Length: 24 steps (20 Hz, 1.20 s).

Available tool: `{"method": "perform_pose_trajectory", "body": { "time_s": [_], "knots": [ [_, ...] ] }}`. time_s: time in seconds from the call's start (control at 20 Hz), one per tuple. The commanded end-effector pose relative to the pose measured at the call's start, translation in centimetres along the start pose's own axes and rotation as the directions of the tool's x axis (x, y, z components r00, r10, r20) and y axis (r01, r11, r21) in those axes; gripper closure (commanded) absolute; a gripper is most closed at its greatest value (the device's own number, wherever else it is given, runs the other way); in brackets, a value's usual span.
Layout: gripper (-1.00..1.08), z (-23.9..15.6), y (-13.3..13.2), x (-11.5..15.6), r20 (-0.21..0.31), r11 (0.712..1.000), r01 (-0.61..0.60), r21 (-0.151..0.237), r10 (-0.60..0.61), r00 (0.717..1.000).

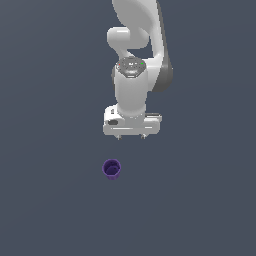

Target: Pick up the object and move it to a goal position.

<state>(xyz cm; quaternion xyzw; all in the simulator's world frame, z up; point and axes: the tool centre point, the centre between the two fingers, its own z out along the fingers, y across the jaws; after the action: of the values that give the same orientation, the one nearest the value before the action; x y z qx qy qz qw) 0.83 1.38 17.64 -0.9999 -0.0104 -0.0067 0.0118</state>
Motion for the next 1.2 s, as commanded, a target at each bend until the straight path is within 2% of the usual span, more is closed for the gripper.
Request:
{"method": "perform_pose_trajectory", "body": {
  "time_s": [0.0, 0.3, 0.6, 0.9, 1.15],
  "knots": [
    [-0.2, 0.0, 0.0, 0.0, 0.0, 1.0, 0.0, 0.0, 0.0, 1.0],
    [-0.2, -1.0, -0.9, 0.6, -0.021, 1.0, 0.025, 0.004, -0.025, 0.999],
    [-0.2, -0.8, -0.7, 0.7, -0.019, 1.0, 0.002, 0.008, -0.002, 1.0],
    [-0.2, -0.2, 0.2, 1.1, -0.009, 0.995, -0.092, 0.027, 0.092, 0.996],
    [-0.2, 0.6, 1.4, 1.7, 0.01, 0.973, -0.225, 0.052, 0.224, 0.974]
  ]
}}
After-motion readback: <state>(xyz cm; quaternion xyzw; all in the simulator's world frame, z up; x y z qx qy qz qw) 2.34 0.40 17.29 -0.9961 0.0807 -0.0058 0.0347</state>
